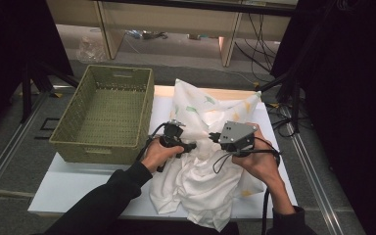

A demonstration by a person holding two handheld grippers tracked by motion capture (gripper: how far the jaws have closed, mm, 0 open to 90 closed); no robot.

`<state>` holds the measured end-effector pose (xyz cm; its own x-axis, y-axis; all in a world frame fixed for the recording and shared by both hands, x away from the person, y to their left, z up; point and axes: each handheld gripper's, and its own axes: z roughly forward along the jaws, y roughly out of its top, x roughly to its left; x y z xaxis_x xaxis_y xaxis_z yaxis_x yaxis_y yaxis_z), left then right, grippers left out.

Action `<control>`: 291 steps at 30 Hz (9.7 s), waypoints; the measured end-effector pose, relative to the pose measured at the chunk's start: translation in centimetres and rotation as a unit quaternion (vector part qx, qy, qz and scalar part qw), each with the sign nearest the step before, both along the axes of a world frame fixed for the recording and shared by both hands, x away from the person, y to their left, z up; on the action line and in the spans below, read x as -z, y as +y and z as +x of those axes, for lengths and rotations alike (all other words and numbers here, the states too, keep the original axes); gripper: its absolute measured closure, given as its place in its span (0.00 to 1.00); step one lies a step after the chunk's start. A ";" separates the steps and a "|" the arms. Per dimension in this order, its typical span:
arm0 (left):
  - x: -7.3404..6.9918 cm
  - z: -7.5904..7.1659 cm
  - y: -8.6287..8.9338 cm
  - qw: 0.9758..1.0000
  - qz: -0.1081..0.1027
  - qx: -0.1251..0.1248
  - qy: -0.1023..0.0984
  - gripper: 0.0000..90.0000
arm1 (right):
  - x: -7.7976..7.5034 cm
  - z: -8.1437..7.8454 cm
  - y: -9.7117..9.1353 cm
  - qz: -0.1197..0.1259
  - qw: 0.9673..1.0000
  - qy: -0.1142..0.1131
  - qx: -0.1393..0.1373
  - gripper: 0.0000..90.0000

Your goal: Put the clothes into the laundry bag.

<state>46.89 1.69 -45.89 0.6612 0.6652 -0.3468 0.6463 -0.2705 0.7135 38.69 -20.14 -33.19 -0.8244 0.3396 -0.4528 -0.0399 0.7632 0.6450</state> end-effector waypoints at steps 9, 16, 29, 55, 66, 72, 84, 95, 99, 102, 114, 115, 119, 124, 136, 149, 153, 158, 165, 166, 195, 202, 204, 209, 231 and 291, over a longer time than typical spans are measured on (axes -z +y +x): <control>-3.4 -4.5 3.2 0.995 0.056 0.071 -0.038 0.23 | 0.4 0.5 -0.5 0.001 1.000 0.005 0.012 1.00; -2.2 -7.8 2.5 0.988 0.051 0.146 -0.022 0.18 | 0.4 0.2 -0.3 -0.001 1.000 0.008 0.018 1.00; 0.7 -6.4 -1.4 0.983 0.063 0.173 -0.006 0.39 | 0.5 0.3 -0.2 -0.007 1.000 0.011 0.015 1.00; -1.5 -1.4 -0.2 0.996 0.036 0.043 -0.072 0.56 | 0.3 -0.1 0.2 -0.012 1.000 0.010 -0.010 1.00; -1.2 -5.5 3.7 0.990 0.107 0.077 -0.052 0.18 | 0.5 -0.1 0.3 -0.014 1.000 0.009 -0.004 1.00; 0.8 -4.9 2.3 0.987 0.130 0.083 -0.037 0.18 | 0.6 -0.1 0.4 -0.013 1.000 0.015 0.001 1.00; -0.9 -3.3 -1.9 0.993 0.013 0.088 -0.073 0.90 | 0.4 -0.4 0.4 -0.011 1.000 0.015 -0.005 1.00; -0.2 0.3 -2.4 0.996 0.033 0.025 -0.074 0.86 | -0.1 -1.2 -0.1 -0.005 1.000 0.010 -0.014 1.00; 0.7 0.3 -1.5 0.999 0.008 0.027 -0.043 0.76 | 0.8 -0.8 -0.2 -0.011 1.000 0.022 -0.008 1.00; 0.1 -0.6 -0.4 0.998 0.017 0.032 -0.043 0.57 | 1.0 -0.5 -0.5 -0.012 1.000 0.023 -0.007 1.00; -0.4 -5.9 0.7 0.992 0.059 0.099 -0.042 0.20 | 0.9 -0.7 -0.3 -0.008 1.000 0.026 0.005 1.00; -0.1 -6.2 0.2 0.992 0.059 0.106 -0.041 0.20 | 0.9 -0.6 -0.3 -0.010 1.000 0.022 -0.002 1.00; 0.6 -5.8 -1.0 0.985 0.097 0.132 -0.047 0.18 | 1.0 -0.6 -0.2 -0.009 1.000 0.025 0.001 1.00; 1.5 -4.7 -2.5 0.992 0.060 0.097 -0.045 0.36 | 1.1 -0.6 -0.2 -0.010 1.000 0.028 0.002 1.00; -1.6 -2.3 -3.1 0.994 -0.013 0.050 -0.096 0.88 | 0.7 -1.2 0.2 -0.018 0.999 0.031 -0.012 1.00; 0.2 -1.4 -1.8 0.998 0.013 0.035 -0.043 0.48 | 1.6 -0.7 -0.1 -0.031 0.998 0.049 -0.004 1.00; -0.4 -3.2 -0.8 0.997 0.024 0.058 -0.048 0.31 | 1.6 -0.4 -0.4 -0.037 0.999 0.037 -0.012 1.00; 0.4 -5.4 -1.2 0.993 0.060 0.091 -0.046 0.17 | 1.8 -0.6 -0.3 -0.032 0.998 0.048 0.001 1.00; 1.9 -6.1 -2.7 0.981 0.115 0.143 -0.060 0.18 | 1.8 -0.5 -0.4 -0.037 0.998 0.045 -0.002 1.00; 2.0 -6.1 -2.8 0.980 0.121 0.142 -0.064 0.18 | 1.9 -0.3 -0.3 -0.037 0.998 0.040 -0.013 1.00; 0.8 0.2 -2.6 0.993 0.047 0.035 -0.100 0.91 | 2.8 -0.5 -0.2 -0.048 0.996 0.073 -0.022 1.00; -0.1 -2.7 0.2 0.992 0.068 0.053 -0.093 0.46 | 3.3 -0.2 -0.4 -0.050 0.996 0.076 -0.017 1.00; 0.0 -3.7 0.9 0.991 0.074 0.067 -0.084 0.37 | 3.3 -0.2 -0.4 -0.049 0.996 0.076 -0.017 1.00; 1.2 -5.3 0.8 0.987 0.108 0.096 -0.073 0.26 | 3.3 -0.3 -0.2 -0.052 0.996 0.076 -0.017 1.00; -0.3 -1.9 -3.1 0.985 0.073 0.067 -0.140 0.96 | 3.5 -0.5 0.0 -0.058 0.994 0.087 -0.017 1.00; 0.5 0.4 -1.5 0.993 0.057 0.036 -0.093 0.63 | 6.4 0.7 -0.6 -0.073 0.986 0.150 -0.011 0.99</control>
